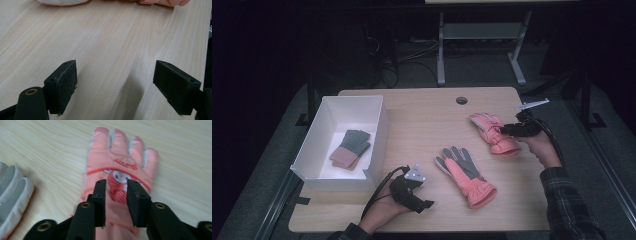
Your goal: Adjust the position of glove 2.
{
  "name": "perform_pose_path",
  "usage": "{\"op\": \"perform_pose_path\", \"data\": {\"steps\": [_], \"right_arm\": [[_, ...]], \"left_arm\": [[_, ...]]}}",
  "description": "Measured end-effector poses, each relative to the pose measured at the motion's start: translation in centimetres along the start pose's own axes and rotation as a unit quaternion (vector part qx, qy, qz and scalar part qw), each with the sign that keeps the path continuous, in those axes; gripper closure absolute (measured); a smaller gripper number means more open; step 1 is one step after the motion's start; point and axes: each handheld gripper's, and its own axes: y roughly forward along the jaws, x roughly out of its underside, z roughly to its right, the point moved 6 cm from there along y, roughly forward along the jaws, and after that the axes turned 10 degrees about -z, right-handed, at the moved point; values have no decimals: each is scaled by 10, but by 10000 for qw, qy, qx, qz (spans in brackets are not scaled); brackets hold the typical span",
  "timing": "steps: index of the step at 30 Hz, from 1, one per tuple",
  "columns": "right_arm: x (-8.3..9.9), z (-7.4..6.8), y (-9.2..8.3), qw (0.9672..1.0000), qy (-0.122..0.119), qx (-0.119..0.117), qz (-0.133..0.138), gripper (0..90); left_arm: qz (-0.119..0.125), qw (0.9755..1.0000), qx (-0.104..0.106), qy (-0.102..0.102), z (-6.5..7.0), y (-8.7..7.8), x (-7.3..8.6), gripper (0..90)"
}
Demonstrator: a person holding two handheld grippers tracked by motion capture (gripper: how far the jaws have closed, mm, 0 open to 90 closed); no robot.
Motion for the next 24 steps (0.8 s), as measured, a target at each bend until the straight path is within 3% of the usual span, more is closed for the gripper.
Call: {"op": "perform_pose_path", "data": {"steps": [5,9,13,18,19,20,24], "right_arm": [[-10,-6,19,9997,8,-18,-230,619],[-5,-7,35,9984,-19,56,-554,611],[-5,-8,43,9977,-27,95,-666,615],[-6,-9,45,9970,-92,188,-743,707],[-6,-9,45,9972,-103,158,-719,799],[-6,-9,44,9976,-126,120,-677,835],[-6,-9,43,9978,-77,58,-658,882]], "left_arm": [[-2,10000,16,3,0,-1,1,189],[6,10000,49,-37,1,1,1,189],[-43,10000,60,-1,2,2,1,189],[-33,10000,73,1,3,4,0,189],[-60,10000,75,18,2,3,1,189],[-68,9999,75,28,2,3,1,189],[-62,10000,75,15,2,3,1,189]]}}
